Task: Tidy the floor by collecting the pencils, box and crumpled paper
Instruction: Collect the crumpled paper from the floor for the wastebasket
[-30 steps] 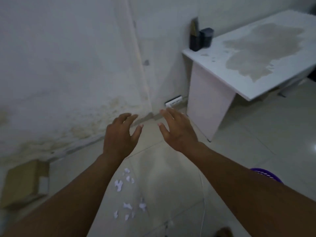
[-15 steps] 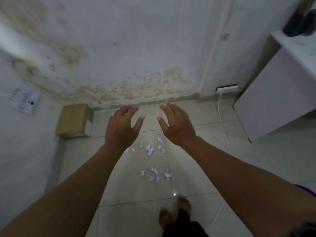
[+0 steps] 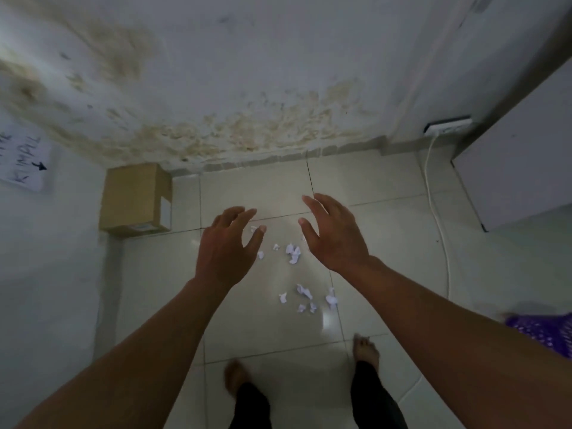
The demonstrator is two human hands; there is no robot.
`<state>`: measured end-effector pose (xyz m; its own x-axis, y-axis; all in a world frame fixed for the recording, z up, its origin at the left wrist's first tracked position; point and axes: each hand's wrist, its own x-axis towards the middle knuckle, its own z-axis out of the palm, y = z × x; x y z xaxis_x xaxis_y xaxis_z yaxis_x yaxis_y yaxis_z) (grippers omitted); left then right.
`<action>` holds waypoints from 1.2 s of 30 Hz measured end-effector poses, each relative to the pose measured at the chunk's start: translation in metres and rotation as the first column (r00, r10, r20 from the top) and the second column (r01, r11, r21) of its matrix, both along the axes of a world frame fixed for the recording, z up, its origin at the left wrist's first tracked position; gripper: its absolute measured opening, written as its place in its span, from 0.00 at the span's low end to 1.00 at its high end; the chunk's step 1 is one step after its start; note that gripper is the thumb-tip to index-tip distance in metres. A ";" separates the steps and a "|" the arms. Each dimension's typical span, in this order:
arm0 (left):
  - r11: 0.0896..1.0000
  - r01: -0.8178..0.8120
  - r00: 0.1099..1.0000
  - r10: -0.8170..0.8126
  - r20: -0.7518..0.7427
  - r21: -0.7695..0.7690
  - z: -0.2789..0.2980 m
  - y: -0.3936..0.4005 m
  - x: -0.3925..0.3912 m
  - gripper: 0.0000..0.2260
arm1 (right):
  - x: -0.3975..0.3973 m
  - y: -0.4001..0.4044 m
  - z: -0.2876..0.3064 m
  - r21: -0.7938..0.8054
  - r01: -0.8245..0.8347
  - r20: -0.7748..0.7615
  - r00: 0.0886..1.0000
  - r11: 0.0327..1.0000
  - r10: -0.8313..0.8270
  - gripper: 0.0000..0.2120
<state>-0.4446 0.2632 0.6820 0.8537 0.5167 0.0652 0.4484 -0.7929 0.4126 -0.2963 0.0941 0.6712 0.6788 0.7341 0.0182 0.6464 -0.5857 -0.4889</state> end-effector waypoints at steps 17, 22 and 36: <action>0.988 0.156 0.988 -0.156 -0.019 -0.020 -0.367 0.113 -0.010 0.20 | -0.038 0.099 -0.372 -0.068 0.138 -0.043 0.989 0.988 -0.141 0.22; 0.994 0.102 0.994 -0.103 -0.045 -0.025 -0.510 0.125 0.000 0.24 | -0.023 0.105 -0.509 -0.099 0.108 -0.001 0.994 0.989 -0.109 0.22; 0.994 -0.111 0.989 0.112 -0.092 0.011 -0.720 0.098 0.029 0.32 | -0.003 0.119 -0.705 -0.186 0.000 0.098 0.995 0.983 0.019 0.23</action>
